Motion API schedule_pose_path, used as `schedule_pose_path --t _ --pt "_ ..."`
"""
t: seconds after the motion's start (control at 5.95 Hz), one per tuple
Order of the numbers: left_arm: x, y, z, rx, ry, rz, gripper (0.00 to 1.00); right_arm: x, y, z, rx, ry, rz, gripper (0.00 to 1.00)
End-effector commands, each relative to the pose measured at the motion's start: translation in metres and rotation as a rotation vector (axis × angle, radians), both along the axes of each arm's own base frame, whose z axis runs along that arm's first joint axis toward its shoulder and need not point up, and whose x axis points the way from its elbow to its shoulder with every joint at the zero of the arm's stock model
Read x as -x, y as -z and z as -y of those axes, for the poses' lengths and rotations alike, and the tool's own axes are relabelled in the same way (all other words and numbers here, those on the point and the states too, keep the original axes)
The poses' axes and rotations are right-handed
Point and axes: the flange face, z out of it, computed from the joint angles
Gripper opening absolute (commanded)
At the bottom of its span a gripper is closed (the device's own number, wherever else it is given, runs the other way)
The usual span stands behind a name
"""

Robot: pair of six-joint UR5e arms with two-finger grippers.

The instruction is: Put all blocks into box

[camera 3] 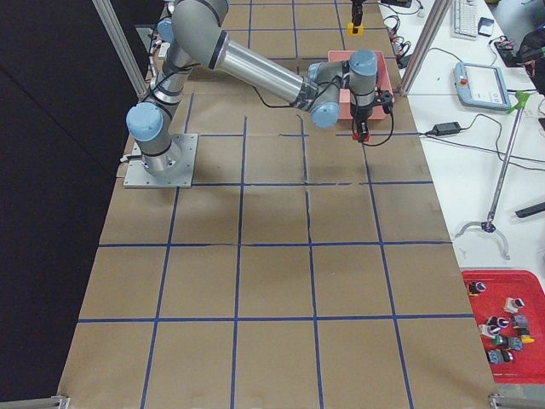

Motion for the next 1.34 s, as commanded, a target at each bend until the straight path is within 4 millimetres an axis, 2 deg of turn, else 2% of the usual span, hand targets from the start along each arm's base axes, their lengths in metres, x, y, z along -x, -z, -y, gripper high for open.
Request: schedule_pose_path --t 0.0,0.17,0.34,0.5,0.67,0.84,1.01,1.18 --pt "0.035 0.03 0.009 0.05 0.008 -0.038 0.32 -0.052 -0.054 -0.004 0.047 -0.171 -0.027 0.02" --pt "0.032 0.027 0.014 0.09 0.001 -0.047 0.98 -0.079 -0.07 -0.006 0.08 -0.205 -0.028 0.03" --pt "0.032 0.025 0.015 0.11 0.002 -0.06 0.99 -0.116 -0.085 -0.009 0.109 -0.252 -0.032 0.03" --pt "0.021 0.014 0.016 0.118 -0.005 -0.056 0.99 -0.133 -0.084 -0.013 0.109 -0.273 -0.038 0.04" --pt "-0.011 -0.01 0.017 0.119 -0.004 -0.048 0.99 -0.139 -0.085 -0.015 0.11 -0.28 -0.03 0.05" --pt "-0.066 -0.053 0.003 0.049 0.016 -0.021 0.99 -0.149 -0.083 -0.017 0.109 -0.294 -0.028 0.06" --pt "-0.098 -0.092 -0.024 0.026 0.051 -0.006 1.0 -0.176 -0.076 -0.023 0.103 -0.304 -0.013 0.06" --pt "-0.113 -0.124 -0.072 -0.001 0.103 0.005 1.0 -0.207 -0.06 -0.026 0.086 -0.313 0.001 0.1"
